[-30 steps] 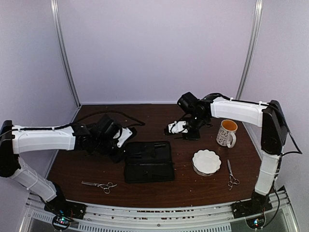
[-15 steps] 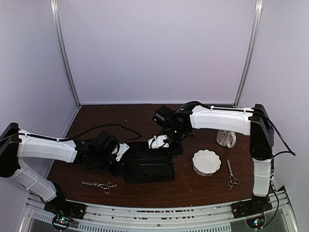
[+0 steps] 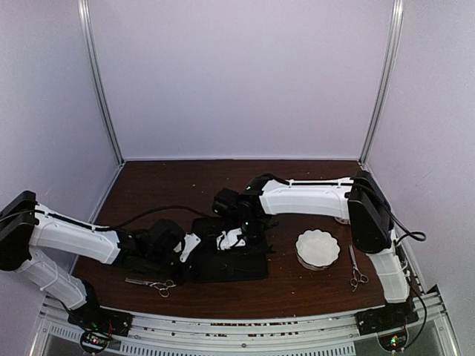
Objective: Sort the hair-cutting tools
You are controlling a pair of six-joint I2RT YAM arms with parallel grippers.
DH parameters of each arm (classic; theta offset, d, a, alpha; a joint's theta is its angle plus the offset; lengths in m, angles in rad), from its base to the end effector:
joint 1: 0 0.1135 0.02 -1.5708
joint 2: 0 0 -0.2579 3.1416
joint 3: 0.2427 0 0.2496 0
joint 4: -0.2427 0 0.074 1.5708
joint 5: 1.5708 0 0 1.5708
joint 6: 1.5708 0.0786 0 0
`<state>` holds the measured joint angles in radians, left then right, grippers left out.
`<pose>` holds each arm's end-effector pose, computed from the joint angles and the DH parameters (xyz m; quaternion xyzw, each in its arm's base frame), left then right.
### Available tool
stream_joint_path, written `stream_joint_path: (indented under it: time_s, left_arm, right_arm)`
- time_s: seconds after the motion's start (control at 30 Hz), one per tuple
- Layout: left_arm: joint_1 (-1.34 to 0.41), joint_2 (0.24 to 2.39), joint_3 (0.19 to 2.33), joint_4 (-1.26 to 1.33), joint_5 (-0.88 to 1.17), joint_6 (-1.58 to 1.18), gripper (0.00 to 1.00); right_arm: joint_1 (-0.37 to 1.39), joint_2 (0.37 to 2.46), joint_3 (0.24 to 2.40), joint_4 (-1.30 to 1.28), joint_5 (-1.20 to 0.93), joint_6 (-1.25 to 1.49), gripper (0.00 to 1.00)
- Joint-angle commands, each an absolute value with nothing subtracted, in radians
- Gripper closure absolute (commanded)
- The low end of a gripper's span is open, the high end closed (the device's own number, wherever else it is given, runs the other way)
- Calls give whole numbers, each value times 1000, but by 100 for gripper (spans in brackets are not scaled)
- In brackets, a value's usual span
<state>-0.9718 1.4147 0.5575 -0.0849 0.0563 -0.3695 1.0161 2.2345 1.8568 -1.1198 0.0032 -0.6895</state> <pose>0.1506 -0.2284 0.1010 0.2903 0.9053 -0.2131 0.2255 0.2306 0.3717 0.1309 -0.7526 0.6575 0.0044 0.0364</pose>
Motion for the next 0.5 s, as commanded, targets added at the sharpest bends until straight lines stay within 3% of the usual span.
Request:
stream_joint_path:
  time_s: [0.0, 0.47]
  left_arm:
    - [-994, 1407, 528, -20, -16, -368, 88]
    - [-1019, 1381, 510, -7, -63, -379, 88]
  right_arm:
    - [1038, 2294, 1945, -1182, 81, -647, 100]
    - [1074, 2356, 2007, -1237, 113, -613, 100]
